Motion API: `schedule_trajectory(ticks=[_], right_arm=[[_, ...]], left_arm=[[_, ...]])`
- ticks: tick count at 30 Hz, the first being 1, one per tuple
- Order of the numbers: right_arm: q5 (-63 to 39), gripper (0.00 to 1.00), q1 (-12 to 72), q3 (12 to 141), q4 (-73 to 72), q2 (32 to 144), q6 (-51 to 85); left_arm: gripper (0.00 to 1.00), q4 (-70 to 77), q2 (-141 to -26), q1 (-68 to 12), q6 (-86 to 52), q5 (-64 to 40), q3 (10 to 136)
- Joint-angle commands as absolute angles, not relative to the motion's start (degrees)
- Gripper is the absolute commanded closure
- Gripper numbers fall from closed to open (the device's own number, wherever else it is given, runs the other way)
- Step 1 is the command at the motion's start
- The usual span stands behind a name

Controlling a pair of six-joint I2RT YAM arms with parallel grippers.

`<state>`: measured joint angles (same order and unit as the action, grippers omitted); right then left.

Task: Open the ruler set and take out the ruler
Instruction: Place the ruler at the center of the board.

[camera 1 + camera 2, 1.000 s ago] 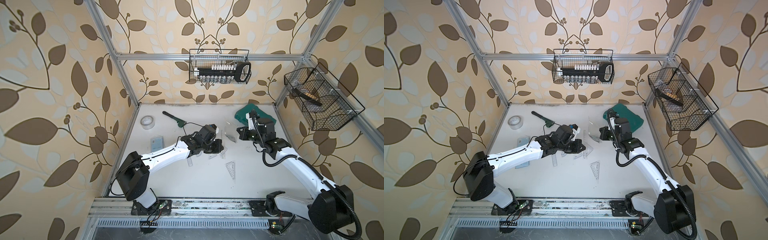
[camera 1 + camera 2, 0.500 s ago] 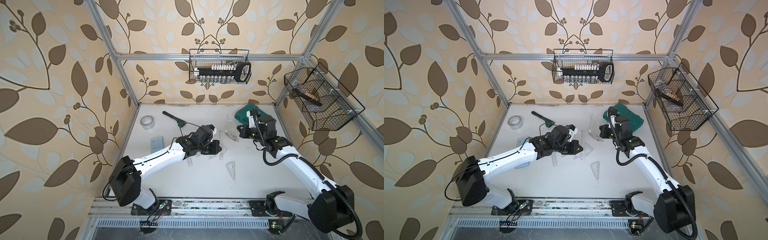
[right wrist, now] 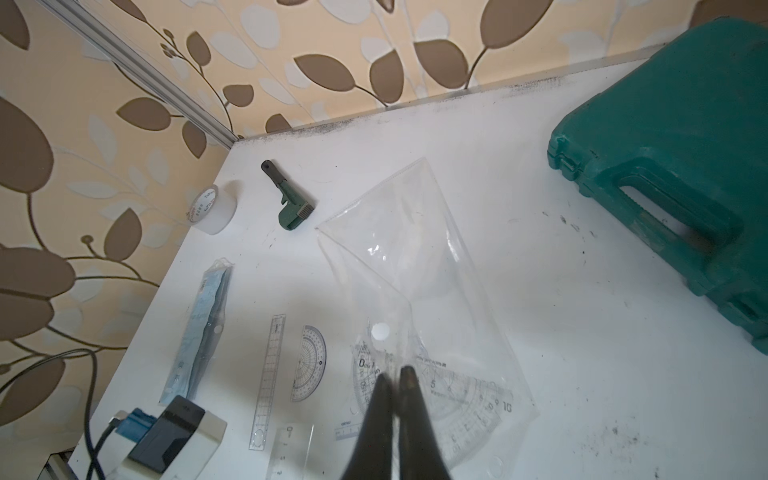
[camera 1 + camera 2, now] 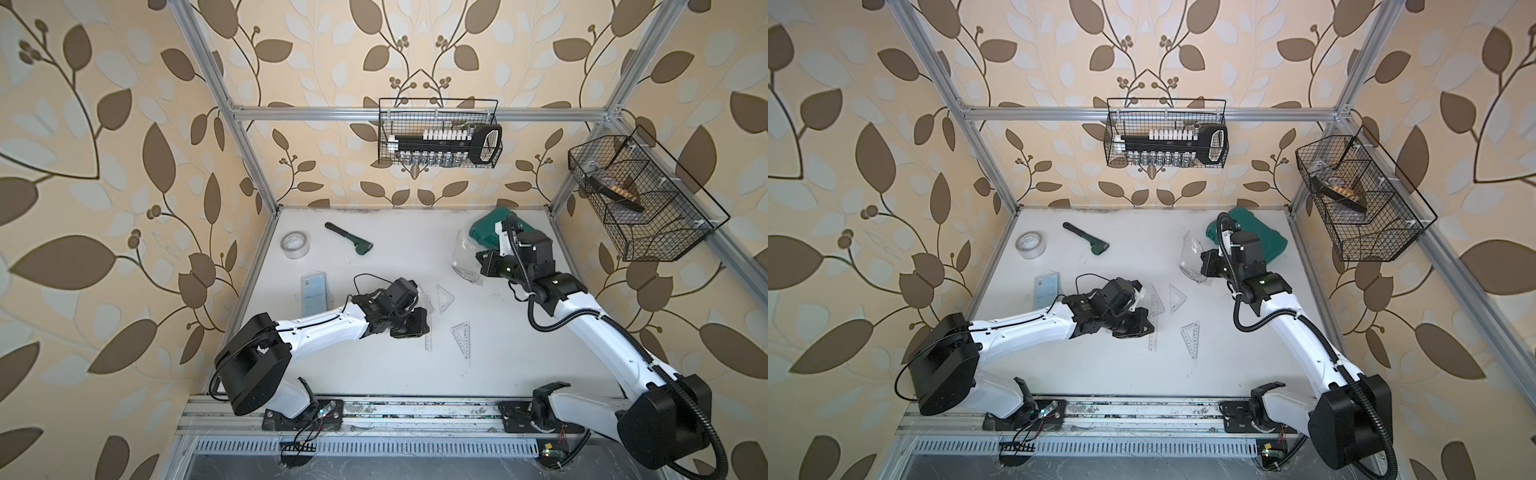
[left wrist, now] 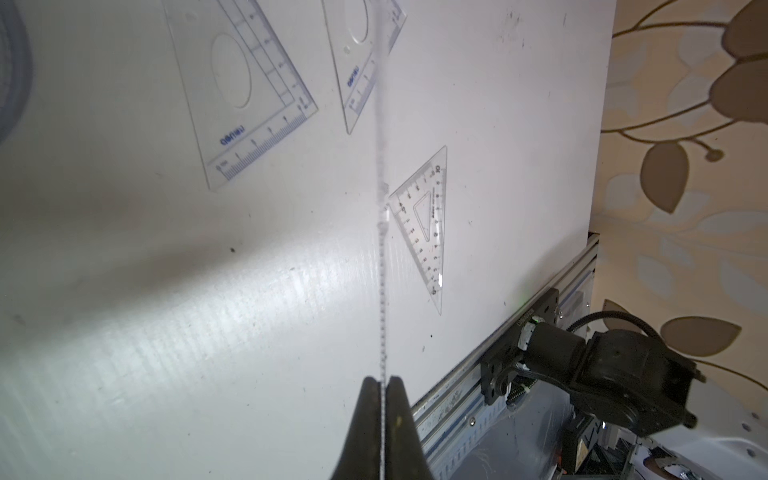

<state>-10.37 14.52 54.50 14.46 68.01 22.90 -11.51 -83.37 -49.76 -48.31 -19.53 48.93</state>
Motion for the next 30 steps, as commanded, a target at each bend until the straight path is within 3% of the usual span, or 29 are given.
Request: schedule_trajectory(ticks=[1,24,29,30], right_arm=[[-9.4,1.00,14.8,54.5,15.3,66.4,22.5],[-8.7,1.00,14.8,53.3,15.4,64.5,22.2],[-8.7,1.00,14.8,53.1,15.2,64.5,22.2],[-8.7,1.00,14.8,53.1,15.2,64.5,22.2]], left_arm=[[1.00,-6.1,-81.1,-51.4,-52.6,-20.5,47.5],[0.99,6.5,-99.7,-53.3,-58.4,-27.7,45.7],[0.79,3.7,-98.2,-53.3,-57.8,-26.3,45.9],[0.70,2.8,-97.8,-53.3,-57.6,-25.9,45.9]])
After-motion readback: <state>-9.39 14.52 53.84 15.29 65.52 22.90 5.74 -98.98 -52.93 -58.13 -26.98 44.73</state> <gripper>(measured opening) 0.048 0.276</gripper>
